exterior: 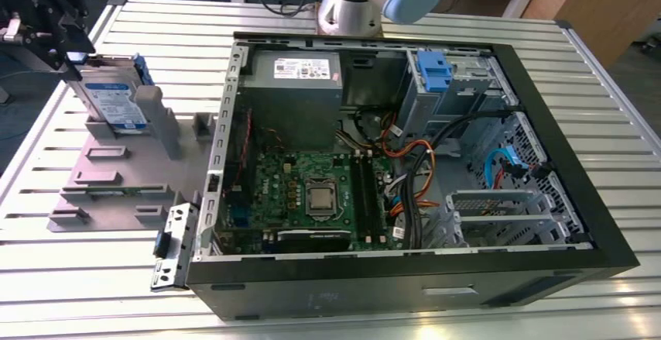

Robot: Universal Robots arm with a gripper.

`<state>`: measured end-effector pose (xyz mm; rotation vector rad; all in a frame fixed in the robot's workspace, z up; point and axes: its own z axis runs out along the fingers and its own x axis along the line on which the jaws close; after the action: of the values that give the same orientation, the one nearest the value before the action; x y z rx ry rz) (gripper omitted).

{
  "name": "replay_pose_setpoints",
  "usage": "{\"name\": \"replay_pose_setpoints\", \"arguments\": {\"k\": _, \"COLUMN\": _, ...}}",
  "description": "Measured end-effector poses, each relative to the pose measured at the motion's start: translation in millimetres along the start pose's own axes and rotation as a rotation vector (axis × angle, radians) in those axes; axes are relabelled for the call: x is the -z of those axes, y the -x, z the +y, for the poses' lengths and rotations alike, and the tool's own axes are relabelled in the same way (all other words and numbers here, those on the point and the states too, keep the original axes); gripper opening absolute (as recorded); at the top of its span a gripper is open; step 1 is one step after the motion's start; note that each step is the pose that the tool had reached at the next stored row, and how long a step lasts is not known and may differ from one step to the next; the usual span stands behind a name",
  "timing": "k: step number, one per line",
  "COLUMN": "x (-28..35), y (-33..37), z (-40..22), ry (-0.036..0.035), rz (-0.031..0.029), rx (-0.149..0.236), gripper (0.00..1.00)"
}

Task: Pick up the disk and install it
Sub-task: 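Pick up the disk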

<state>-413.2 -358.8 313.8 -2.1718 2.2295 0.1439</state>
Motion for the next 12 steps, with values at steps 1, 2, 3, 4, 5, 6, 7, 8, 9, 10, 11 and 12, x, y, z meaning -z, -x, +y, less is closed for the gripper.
{"name": "replay_pose_setpoints", "arguments": {"k": 1, "x": -0.7, "y": -0.1, "z": 0.0, "ry": 0.0001, "rz": 0.0, "rx": 0.0, "gripper": 0.59}}
{"name": "replay_pose_setpoints", "arguments": {"k": 2, "x": -1.5, "y": -0.1, "z": 0.0, "ry": 0.0001, "rz": 0.0, "rx": 0.0, "gripper": 0.59}}
{"name": "replay_pose_setpoints", "arguments": {"k": 3, "x": -2.3, "y": -0.2, "z": 0.1, "ry": 0.0001, "rz": 0.0, "rx": 0.0, "gripper": 0.59}}
{"name": "replay_pose_setpoints", "arguments": {"k": 4, "x": -3.0, "y": -0.2, "z": 0.1, "ry": 0.0001, "rz": 0.0, "rx": 0.0, "gripper": 0.59}}
{"name": "replay_pose_setpoints", "arguments": {"k": 5, "x": -3.6, "y": -0.3, "z": 0.1, "ry": 0.0001, "rz": 0.0, "rx": 0.0, "gripper": 0.59}}
{"name": "replay_pose_setpoints", "arguments": {"k": 6, "x": -4.2, "y": -0.4, "z": 0.2, "ry": 0.0001, "rz": 0.0001, "rx": 0.0, "gripper": 0.59}}
{"name": "replay_pose_setpoints", "arguments": {"k": 7, "x": -4.9, "y": -0.4, "z": 0.3, "ry": 0.0001, "rz": 0.0, "rx": 0.0, "gripper": 0.59}}
{"name": "replay_pose_setpoints", "arguments": {"k": 8, "x": -5.7, "y": -0.5, "z": 0.3, "ry": 0.0, "rz": 0.0, "rx": 0.0, "gripper": 0.59}}
{"name": "replay_pose_setpoints", "arguments": {"k": 9, "x": -6.3, "y": -0.5, "z": 0.3, "ry": 0.0001, "rz": 0.0, "rx": 0.0, "gripper": 0.59}}
{"name": "replay_pose_setpoints", "arguments": {"k": 10, "x": -7.2, "y": -0.6, "z": 0.4, "ry": 0.0001, "rz": 0.0, "rx": 0.0, "gripper": 0.59}}
{"name": "replay_pose_setpoints", "arguments": {"k": 11, "x": -7.9, "y": -0.7, "z": 0.4, "ry": 0.0001, "rz": 0.0, "rx": 0.0, "gripper": 0.59}}
{"name": "replay_pose_setpoints", "arguments": {"k": 12, "x": -8.6, "y": -0.7, "z": 0.4, "ry": 0.0, "rz": -0.0001, "rx": 0.0, "gripper": 0.59}}
